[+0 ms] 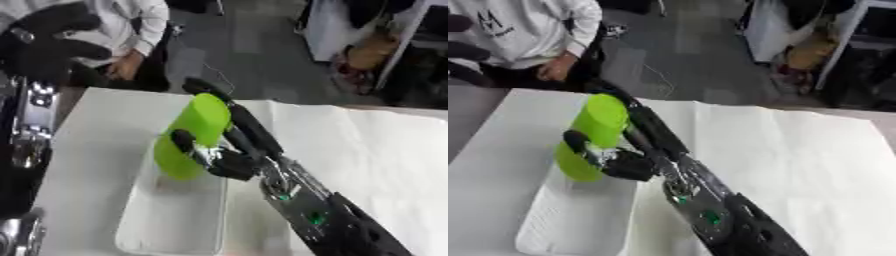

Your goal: Pick up objects on the table and place them in the box.

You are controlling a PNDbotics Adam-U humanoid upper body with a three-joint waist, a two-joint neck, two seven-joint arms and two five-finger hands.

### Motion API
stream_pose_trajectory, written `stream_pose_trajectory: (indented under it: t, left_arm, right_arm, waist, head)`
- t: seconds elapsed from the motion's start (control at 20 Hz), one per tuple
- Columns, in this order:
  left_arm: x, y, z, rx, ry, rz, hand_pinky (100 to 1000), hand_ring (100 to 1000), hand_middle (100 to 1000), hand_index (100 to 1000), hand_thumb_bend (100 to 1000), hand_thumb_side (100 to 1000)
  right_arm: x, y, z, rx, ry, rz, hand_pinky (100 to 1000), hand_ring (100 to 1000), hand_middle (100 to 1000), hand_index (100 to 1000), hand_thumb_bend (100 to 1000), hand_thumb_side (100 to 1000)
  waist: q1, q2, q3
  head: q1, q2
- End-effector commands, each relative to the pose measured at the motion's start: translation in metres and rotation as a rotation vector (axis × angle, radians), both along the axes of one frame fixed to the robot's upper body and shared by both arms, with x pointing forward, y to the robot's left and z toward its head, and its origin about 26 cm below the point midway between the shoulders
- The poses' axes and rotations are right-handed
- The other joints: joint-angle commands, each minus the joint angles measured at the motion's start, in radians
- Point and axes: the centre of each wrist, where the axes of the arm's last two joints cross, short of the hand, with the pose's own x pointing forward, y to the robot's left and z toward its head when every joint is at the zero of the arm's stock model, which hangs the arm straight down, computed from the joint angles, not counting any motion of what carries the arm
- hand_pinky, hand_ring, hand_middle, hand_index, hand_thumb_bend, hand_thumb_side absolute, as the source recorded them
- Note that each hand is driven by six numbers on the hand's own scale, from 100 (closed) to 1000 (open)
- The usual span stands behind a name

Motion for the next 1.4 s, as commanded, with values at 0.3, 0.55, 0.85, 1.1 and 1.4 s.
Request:
stream_pose_trajectory:
  t: [0.3,0.55,0.85,1.1,1.4]
  left_arm:
    - [-0.003,0.005,0.004,0.008,-0.022,0.02,524,626,745,851,179,962]
    - [-0.003,0.006,0.004,0.01,-0.023,0.024,525,626,746,851,180,963]
    - [-0.002,0.007,0.005,0.007,-0.026,0.029,526,626,745,850,181,961]
    - [-0.002,0.006,0.005,0.004,-0.029,0.027,526,626,744,850,182,961]
    - [-0.002,0.009,0.005,0.008,-0.031,0.04,526,625,743,846,181,960]
  right_arm:
    - [-0.011,-0.003,0.024,-0.194,-0.108,-0.012,1000,1000,1000,1000,683,658]
    - [-0.023,-0.003,0.037,-0.362,-0.37,-0.089,1000,1000,1000,1000,565,933]
    - [-0.024,-0.002,0.039,-0.355,-0.407,-0.043,1000,1000,984,1000,157,1000]
    - [-0.022,-0.004,0.031,-0.299,-0.351,-0.039,981,996,990,1000,206,1000]
    - [-0.033,-0.015,0.021,-0.095,-0.239,0.026,829,941,966,1000,110,1000]
  waist:
    - [0.007,-0.029,-0.005]
    - [0.004,-0.03,-0.009]
    - [-0.002,-0.035,-0.01]
    - [-0.003,-0.035,-0.008]
    - [-0.006,-0.037,-0.023]
  head:
    - [0.01,0.001]
    - [0.01,-0.009]
    - [0.006,-0.026]
    - [0.013,-0.022]
    - [-0.011,-0.068]
